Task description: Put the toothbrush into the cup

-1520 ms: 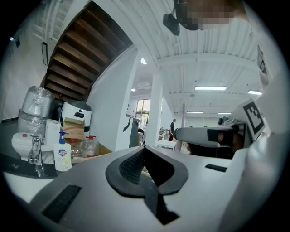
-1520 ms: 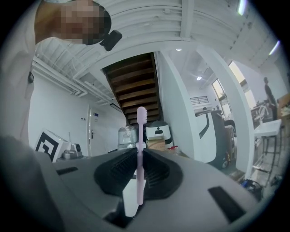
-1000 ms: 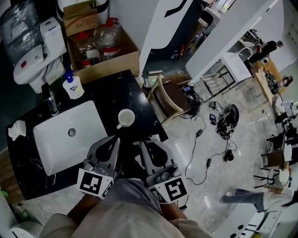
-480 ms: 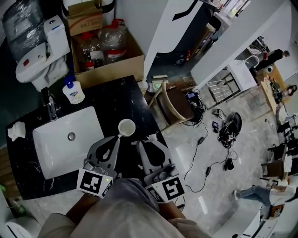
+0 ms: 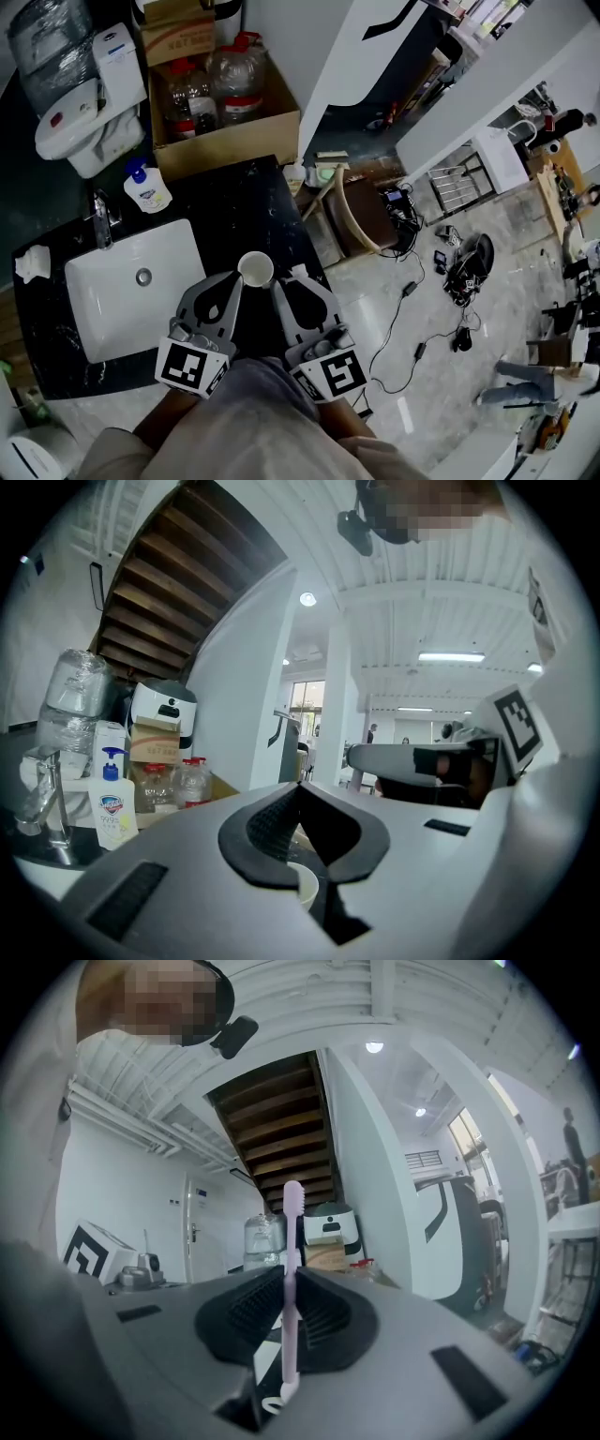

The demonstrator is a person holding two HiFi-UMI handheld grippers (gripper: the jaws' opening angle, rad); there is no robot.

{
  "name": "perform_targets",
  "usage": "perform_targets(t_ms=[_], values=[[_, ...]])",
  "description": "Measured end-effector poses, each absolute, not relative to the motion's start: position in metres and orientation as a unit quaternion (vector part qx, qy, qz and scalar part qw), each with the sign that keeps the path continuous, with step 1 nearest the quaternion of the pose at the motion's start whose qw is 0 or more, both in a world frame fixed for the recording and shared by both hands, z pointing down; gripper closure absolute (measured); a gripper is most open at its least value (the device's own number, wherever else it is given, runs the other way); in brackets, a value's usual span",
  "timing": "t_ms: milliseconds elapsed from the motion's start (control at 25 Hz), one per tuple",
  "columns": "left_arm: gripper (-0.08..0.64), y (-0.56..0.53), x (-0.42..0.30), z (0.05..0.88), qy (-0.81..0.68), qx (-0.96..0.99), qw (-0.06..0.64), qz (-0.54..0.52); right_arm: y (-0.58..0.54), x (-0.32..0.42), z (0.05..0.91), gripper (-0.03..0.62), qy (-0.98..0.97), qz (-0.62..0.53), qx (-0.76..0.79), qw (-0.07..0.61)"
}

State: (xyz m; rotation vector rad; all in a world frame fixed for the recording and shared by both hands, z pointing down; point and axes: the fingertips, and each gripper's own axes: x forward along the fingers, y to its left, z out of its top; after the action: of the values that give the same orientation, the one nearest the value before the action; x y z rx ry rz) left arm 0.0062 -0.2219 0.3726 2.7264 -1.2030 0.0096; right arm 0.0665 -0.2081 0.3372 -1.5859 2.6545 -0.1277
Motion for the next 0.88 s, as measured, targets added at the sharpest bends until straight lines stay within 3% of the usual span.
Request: perform_targets(t_ms=[880], values=[[0.552,-0.243,0.01,0.383,-0.425,0.9,0.094,0.011,-0.239,0.061,0.379,0.545,0.872,-0.072,-0.484,-0.007]])
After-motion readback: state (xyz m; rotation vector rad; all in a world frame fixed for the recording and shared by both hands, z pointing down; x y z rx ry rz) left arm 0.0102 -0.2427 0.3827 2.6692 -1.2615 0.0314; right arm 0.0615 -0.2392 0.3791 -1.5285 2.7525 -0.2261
